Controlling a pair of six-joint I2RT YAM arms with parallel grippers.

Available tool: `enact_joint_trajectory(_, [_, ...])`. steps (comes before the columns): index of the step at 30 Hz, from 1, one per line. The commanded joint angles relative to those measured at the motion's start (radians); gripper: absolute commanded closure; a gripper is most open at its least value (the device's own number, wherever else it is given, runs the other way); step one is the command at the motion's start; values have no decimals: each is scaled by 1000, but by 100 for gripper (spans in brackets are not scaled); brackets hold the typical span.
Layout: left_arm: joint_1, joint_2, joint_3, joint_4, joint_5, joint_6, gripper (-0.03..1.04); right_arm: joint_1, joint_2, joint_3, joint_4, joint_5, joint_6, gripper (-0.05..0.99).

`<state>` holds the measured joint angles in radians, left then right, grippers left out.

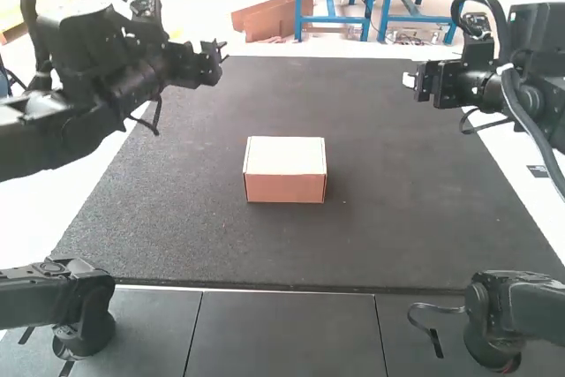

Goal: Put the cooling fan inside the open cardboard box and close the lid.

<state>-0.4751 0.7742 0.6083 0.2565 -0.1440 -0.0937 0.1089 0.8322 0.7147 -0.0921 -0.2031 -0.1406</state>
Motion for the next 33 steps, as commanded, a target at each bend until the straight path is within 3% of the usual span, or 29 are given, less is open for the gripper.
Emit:
enact_joint_trajectory(1, [12,-118,-111,43,-39,32,5,-8,-131,-84,55,51,-37,3])
enact_joint_trajectory(2, [12,-156,-150,58,-45,32,5,-3,-137,-109,61,108,-17,3])
enact_joint_trajectory(5, [12,-271,-257,63,-51,34,5,-9,-137,-181,66,200,-4,2])
enact_joint_trajectory(6, [12,-311,-294,69,-52,34,5,-12,-156,-219,104,206,7,2])
enact_joint_trajectory(8, [12,-389,-360,87,-54,52,5,-17,-229,-299,282,189,19,3])
enact_joint_trajectory(9, [12,-426,-387,89,-58,57,5,-17,-268,-334,296,179,16,3])
enact_joint_trajectory(19, [12,-773,-558,-8,-85,74,5,-21,-650,-577,298,169,7,3])
enact_joint_trajectory(29, [16,-767,-610,-11,-89,63,6,-26,-834,-666,272,180,-5,3])
enact_joint_trajectory(33, [78,-768,-610,-45,-88,25,6,-37,-832,-709,282,211,4,3])
